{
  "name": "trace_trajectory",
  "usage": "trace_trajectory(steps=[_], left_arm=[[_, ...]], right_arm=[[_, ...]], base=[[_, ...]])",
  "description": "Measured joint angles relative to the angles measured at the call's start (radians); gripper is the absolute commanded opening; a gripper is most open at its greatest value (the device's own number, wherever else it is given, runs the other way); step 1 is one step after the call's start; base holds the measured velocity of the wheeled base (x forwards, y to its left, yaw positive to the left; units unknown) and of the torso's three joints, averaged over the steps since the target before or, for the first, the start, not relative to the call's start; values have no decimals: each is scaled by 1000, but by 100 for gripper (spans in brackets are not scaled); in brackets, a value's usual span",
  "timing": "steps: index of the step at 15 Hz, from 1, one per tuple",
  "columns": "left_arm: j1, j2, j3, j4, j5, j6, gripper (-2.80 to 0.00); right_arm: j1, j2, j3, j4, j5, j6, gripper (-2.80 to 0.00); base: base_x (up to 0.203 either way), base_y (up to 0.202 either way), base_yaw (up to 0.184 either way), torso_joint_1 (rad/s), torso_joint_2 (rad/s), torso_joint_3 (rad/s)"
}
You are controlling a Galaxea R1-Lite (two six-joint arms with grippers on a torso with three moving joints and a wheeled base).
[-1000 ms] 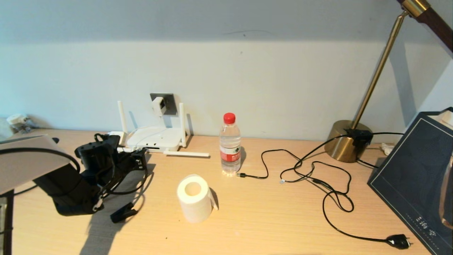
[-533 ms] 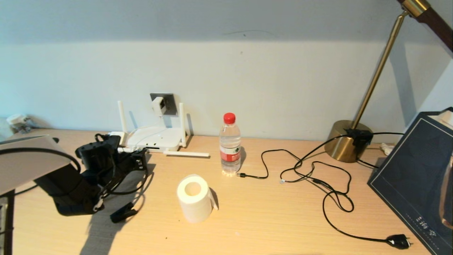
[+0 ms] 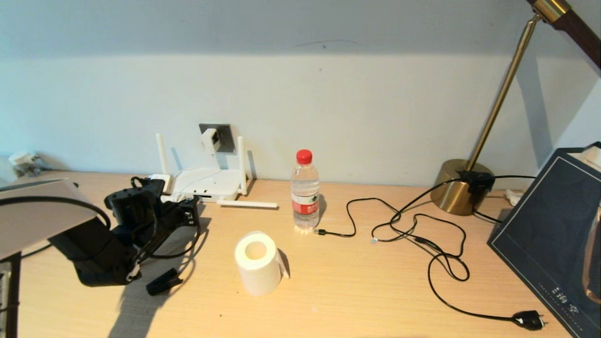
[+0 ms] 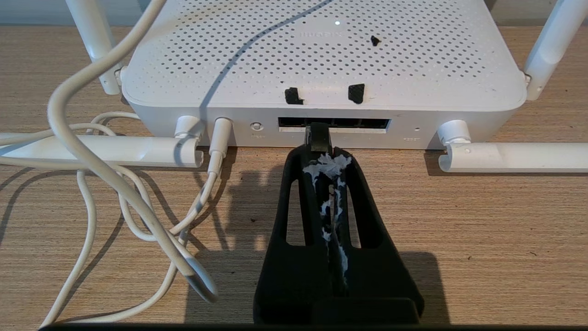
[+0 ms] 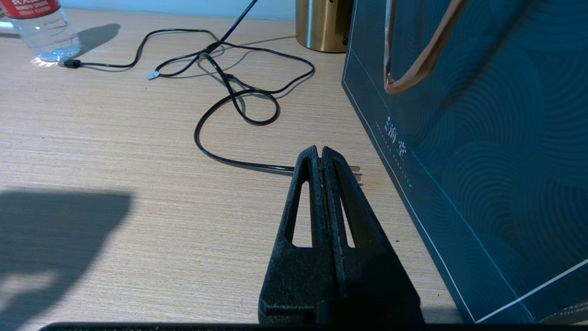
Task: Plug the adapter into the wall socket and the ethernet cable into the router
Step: Align cable and router interface
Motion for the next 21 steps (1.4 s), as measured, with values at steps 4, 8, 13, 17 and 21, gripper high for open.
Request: trace_trajectory(steps=[4, 8, 13, 17, 21], left_arm=[[0, -14, 11, 0, 1, 0, -280], [0, -28, 18, 0, 0, 0, -280], [2, -41, 27, 0, 1, 0, -280], [9, -45, 28, 0, -1, 0, -280], [13, -45, 26, 0, -1, -1, -280]], right_arm=[[0, 0, 0, 0, 0, 0, -280], [0, 0, 0, 0, 0, 0, -280], [0, 0, 0, 0, 0, 0, -280], [0, 0, 0, 0, 0, 0, -280], [0, 0, 0, 0, 0, 0, -280]], base=[[0, 0, 0, 0, 0, 0], [0, 0, 0, 0, 0, 0], [0, 0, 0, 0, 0, 0], [0, 0, 0, 0, 0, 0], [0, 0, 0, 0, 0, 0]])
